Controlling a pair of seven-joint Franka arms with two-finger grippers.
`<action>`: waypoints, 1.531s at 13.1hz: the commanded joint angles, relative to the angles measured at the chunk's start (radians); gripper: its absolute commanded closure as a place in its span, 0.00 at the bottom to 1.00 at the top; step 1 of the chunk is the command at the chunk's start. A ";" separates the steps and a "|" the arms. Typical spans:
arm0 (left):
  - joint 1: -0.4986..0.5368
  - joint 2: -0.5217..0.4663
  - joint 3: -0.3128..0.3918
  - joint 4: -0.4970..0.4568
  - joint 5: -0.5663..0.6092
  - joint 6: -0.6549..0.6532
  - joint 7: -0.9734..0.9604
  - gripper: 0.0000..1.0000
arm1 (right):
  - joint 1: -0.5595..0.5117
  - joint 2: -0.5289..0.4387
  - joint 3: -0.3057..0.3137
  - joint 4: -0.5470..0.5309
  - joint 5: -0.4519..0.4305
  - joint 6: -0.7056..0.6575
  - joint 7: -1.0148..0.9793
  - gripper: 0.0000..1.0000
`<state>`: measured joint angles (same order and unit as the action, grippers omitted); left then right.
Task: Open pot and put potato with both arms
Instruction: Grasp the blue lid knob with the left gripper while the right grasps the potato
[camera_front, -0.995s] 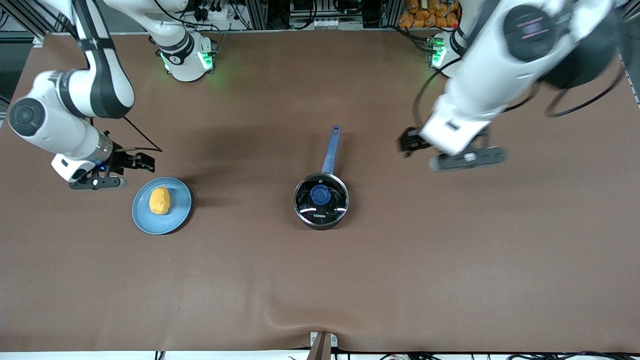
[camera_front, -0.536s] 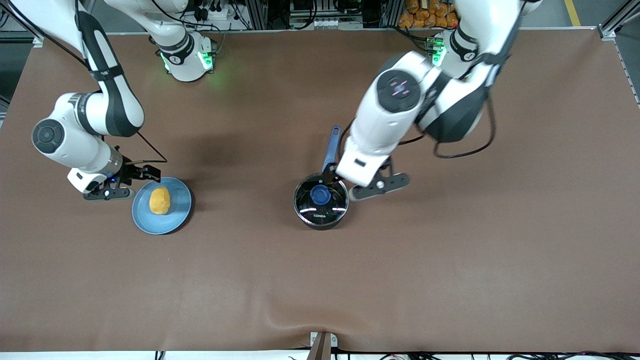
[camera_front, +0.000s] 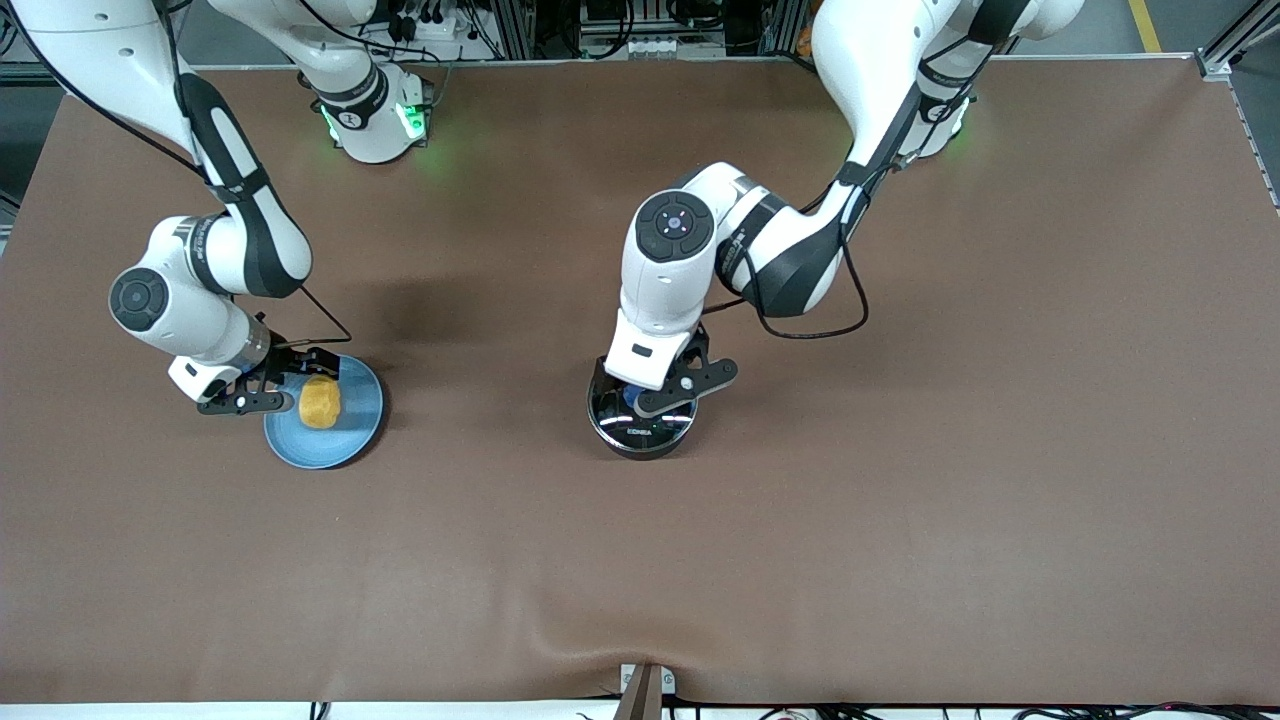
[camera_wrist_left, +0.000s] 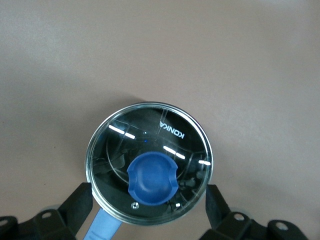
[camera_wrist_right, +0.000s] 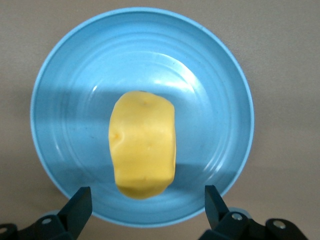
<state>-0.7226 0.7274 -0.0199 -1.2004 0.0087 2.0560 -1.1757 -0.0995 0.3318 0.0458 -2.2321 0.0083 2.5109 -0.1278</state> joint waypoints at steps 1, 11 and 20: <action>-0.014 0.033 0.017 0.039 -0.004 0.003 -0.027 0.00 | -0.014 0.036 0.012 0.008 0.010 0.048 -0.012 0.00; -0.027 0.082 0.023 0.039 -0.004 0.069 -0.047 0.00 | -0.005 0.082 0.015 0.037 0.058 0.062 0.117 0.09; -0.027 0.096 0.025 0.033 -0.004 0.070 -0.036 0.00 | -0.006 0.082 0.016 0.037 0.056 0.077 0.111 1.00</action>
<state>-0.7351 0.8059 -0.0120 -1.1933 0.0087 2.1222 -1.2036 -0.0992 0.4018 0.0528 -2.2085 0.0569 2.5791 -0.0220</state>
